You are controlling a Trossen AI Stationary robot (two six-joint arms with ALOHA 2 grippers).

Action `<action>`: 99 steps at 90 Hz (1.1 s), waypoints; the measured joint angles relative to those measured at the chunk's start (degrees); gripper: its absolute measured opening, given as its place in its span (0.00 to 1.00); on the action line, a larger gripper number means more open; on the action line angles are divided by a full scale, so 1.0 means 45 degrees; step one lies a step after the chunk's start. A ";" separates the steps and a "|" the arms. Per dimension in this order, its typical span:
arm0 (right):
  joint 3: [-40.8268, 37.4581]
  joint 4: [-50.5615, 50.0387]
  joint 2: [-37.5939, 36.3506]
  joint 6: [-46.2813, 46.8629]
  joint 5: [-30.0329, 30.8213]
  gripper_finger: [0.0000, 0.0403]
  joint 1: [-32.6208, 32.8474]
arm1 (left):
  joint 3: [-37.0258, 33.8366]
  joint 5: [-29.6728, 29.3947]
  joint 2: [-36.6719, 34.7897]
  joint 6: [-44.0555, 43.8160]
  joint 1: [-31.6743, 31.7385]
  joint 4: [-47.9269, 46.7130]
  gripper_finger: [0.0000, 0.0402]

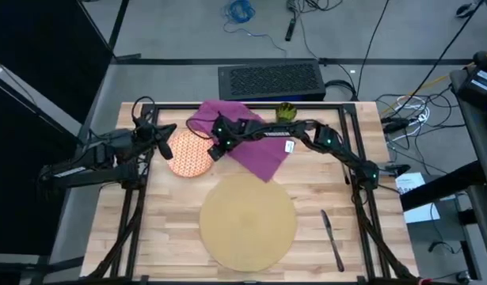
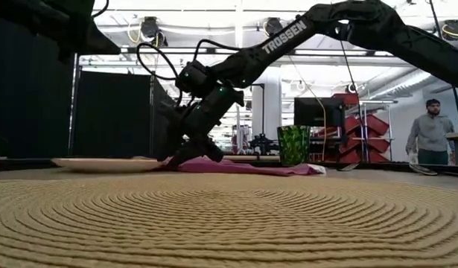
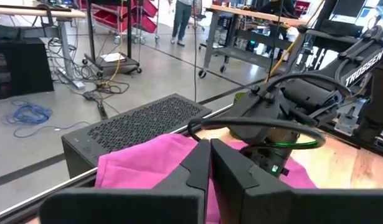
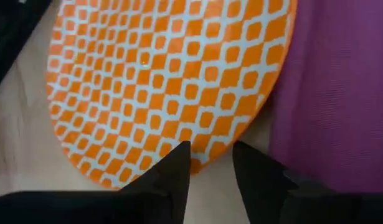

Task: Set table place
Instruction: Put the orange plate on the brown table mat

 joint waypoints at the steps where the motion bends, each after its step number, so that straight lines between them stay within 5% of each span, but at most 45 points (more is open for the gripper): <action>1: -0.0001 0.0027 0.0000 0.0019 0.0001 0.28 -0.0001 | 0.0000 0.0000 0.0000 0.0000 0.0000 -0.0002 0.00; 21: -0.0015 0.0383 0.0015 0.0078 0.0185 0.25 -0.0035 | 0.0000 0.0000 0.0000 0.0000 -0.0005 0.0027 0.00; 50: -0.0006 0.0504 0.0015 -0.0398 0.0150 0.02 -0.0056 | 0.0000 0.0000 0.0000 0.0000 -0.0002 0.0027 0.00; 99: 0.0597 -0.0610 -0.0319 -0.0696 -0.1053 0.00 -0.0383 | 0.0000 0.0000 0.0000 0.0063 -0.0004 0.0027 0.00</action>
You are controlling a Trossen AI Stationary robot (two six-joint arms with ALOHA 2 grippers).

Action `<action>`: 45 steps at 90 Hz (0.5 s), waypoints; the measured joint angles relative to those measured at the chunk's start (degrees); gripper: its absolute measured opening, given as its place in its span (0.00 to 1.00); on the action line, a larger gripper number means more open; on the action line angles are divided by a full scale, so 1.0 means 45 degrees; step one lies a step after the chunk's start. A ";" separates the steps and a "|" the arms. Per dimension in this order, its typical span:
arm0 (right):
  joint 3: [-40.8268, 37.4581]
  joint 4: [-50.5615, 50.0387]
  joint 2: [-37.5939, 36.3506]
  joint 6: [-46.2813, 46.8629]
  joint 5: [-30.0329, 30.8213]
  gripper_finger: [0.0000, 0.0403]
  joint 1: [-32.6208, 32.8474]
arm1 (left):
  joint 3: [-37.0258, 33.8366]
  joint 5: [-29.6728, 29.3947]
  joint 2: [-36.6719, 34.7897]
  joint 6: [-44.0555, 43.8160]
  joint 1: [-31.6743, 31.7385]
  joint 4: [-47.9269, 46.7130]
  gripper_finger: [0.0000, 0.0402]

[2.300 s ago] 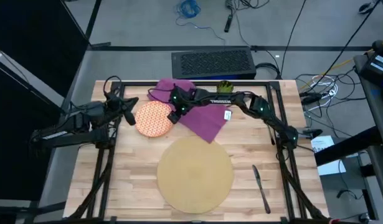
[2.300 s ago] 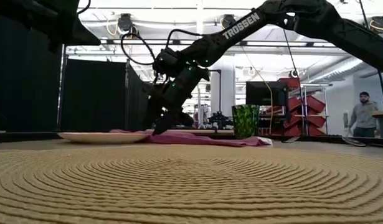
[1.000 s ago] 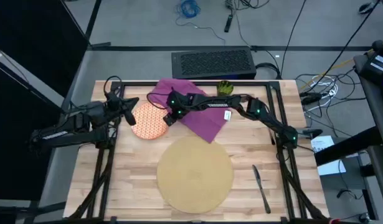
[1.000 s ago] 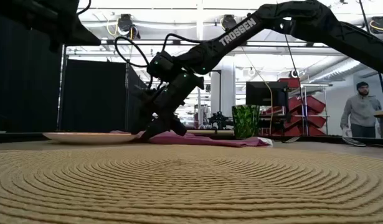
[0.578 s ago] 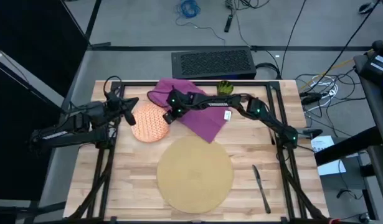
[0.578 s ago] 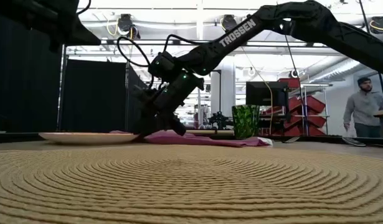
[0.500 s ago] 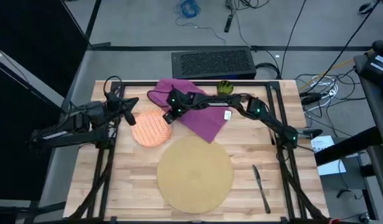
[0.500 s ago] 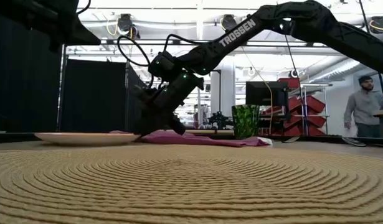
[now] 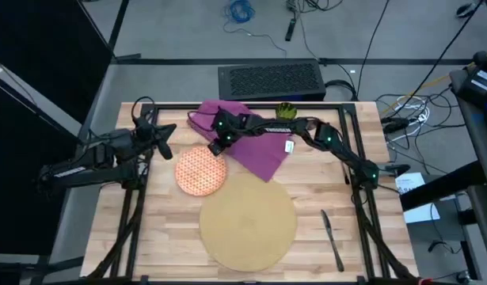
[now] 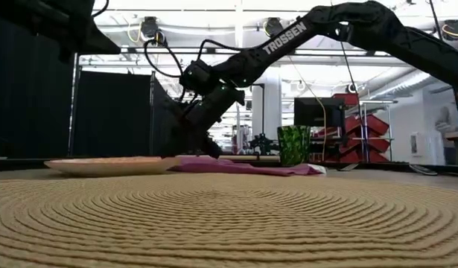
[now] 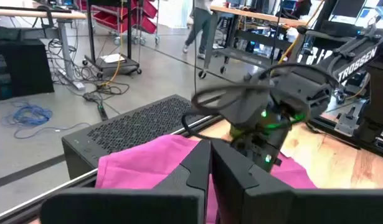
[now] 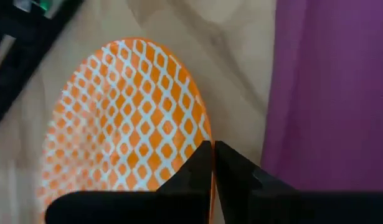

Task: Set table place
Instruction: Put the orange plate on the brown table mat

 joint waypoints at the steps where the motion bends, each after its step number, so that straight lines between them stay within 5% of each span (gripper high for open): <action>1: 0.0076 -0.0105 -0.0009 -0.0029 -0.0035 0.00 -0.0006 | 0.0000 0.0000 0.0000 0.0000 0.0003 0.0000 0.00; 45: 0.0651 -0.5784 -0.0837 -0.2378 0.0547 0.00 0.0625 | 0.0000 0.0000 0.0005 0.0029 0.0002 -0.0041 0.00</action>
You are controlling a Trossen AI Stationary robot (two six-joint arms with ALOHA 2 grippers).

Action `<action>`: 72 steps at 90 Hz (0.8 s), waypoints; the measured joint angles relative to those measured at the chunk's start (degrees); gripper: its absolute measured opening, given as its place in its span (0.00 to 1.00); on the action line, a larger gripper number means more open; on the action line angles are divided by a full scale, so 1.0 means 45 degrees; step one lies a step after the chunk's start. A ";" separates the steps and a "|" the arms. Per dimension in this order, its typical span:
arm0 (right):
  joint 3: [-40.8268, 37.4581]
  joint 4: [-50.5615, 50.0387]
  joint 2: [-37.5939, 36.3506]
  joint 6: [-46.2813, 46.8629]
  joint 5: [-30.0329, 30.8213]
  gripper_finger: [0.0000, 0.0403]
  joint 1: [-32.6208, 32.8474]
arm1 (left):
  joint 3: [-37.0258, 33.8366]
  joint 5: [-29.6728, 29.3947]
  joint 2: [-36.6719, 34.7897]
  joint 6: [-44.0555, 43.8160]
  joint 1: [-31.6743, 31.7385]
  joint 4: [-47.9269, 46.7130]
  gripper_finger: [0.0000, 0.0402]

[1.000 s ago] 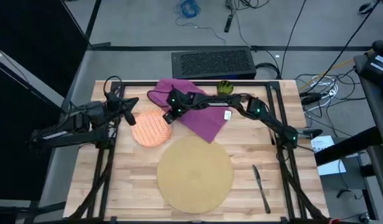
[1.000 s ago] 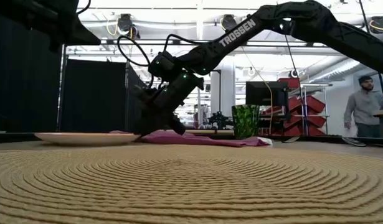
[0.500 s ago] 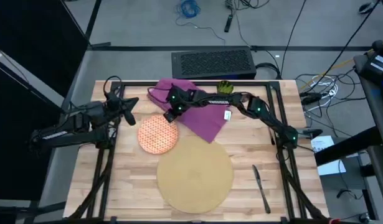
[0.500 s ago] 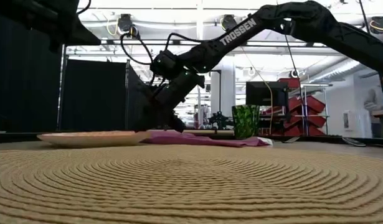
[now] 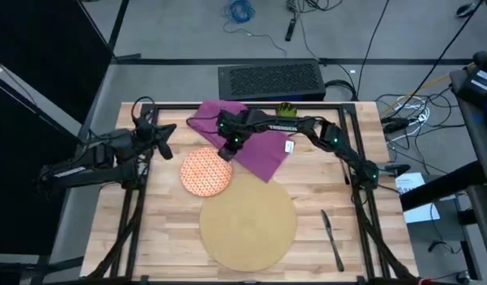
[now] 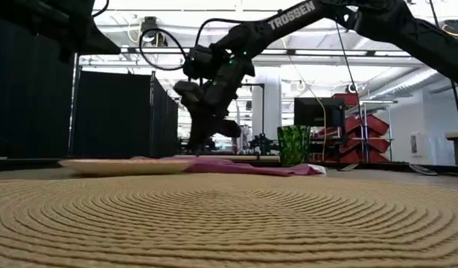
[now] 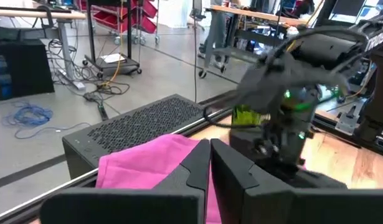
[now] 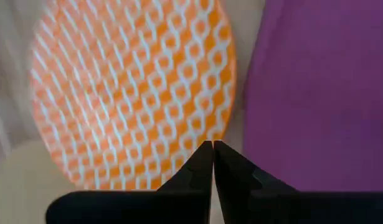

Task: Set table place
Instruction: Put the orange plate on the brown table mat

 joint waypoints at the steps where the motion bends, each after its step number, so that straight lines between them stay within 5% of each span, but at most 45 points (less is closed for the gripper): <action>1: -0.0001 -0.0068 0.0000 -0.0028 0.0050 0.00 0.0021 | 0.0000 0.0000 0.0000 0.0000 0.0001 0.0003 0.00; 12: -0.0001 0.0133 0.0000 -0.0063 0.1000 0.00 0.0196 | 0.0000 0.0000 0.0000 0.0000 -0.0002 0.0006 0.00; 27: -0.0001 0.0575 0.0000 0.0175 0.0624 0.02 0.0101 | 0.0000 0.0000 0.0000 -0.0024 0.0002 0.0007 0.00; 72: -0.0007 0.1194 0.0427 0.0243 0.0256 0.41 0.0053 | 0.0000 0.0000 -0.0005 -0.0060 -0.0002 0.0041 0.00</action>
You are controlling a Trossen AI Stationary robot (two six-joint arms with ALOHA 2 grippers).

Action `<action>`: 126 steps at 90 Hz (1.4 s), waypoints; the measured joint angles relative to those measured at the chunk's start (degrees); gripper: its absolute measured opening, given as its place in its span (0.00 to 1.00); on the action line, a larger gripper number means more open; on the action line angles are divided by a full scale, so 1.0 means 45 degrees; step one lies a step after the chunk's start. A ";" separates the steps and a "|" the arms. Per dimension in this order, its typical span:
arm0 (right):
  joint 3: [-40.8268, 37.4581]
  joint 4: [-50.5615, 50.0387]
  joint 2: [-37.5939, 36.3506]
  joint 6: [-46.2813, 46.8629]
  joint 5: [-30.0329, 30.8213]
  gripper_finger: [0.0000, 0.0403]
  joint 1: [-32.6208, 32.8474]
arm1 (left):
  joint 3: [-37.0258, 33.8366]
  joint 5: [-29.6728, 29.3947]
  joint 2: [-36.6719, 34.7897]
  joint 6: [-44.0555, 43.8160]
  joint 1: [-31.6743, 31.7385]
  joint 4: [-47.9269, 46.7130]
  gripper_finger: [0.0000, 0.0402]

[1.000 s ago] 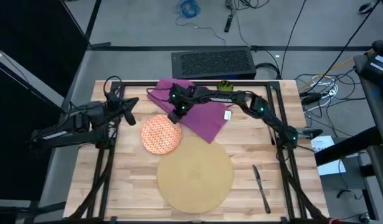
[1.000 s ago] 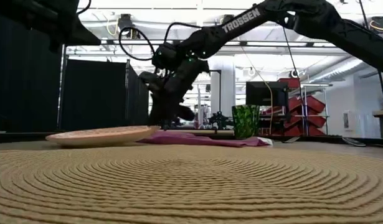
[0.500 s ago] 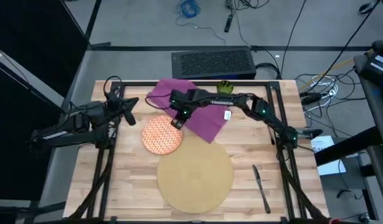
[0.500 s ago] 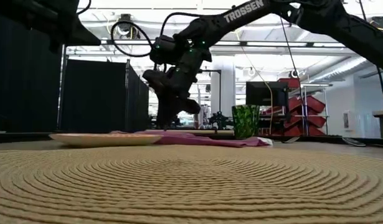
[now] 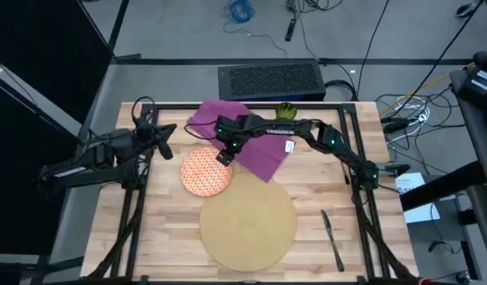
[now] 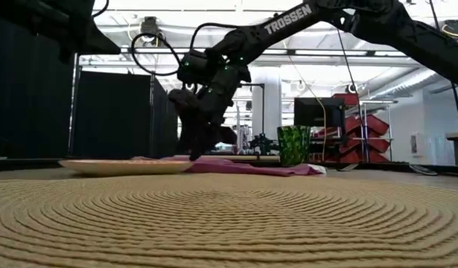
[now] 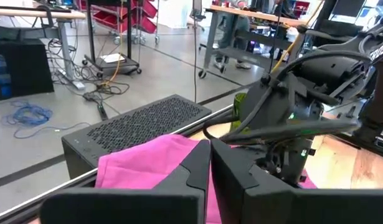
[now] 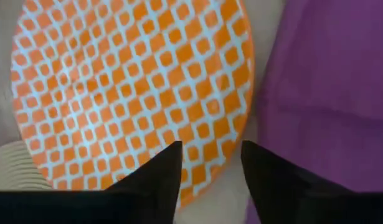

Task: Set table place
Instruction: Put the orange plate on the brown table mat

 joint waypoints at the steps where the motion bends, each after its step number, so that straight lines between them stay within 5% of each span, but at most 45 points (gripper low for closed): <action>1: 0.0003 0.0027 0.0014 0.0001 -0.0002 0.41 0.0000 | 0.0000 0.0000 0.0000 -0.0003 0.0000 0.0000 0.00; 42: 0.0017 0.0434 0.0695 0.0146 -0.0065 0.37 0.0199 | 0.0000 0.0005 0.0005 0.0001 0.0003 -0.0039 0.00; 79: 0.0036 0.1186 0.0792 0.0090 -0.0332 0.03 0.0316 | 0.0000 0.0005 0.0005 0.0021 0.0004 -0.0029 0.00; 126: -0.0017 0.0992 -0.0408 0.0491 -0.2627 0.00 -0.0749 | 0.0000 0.0005 0.0002 0.0160 0.0004 -0.0038 0.00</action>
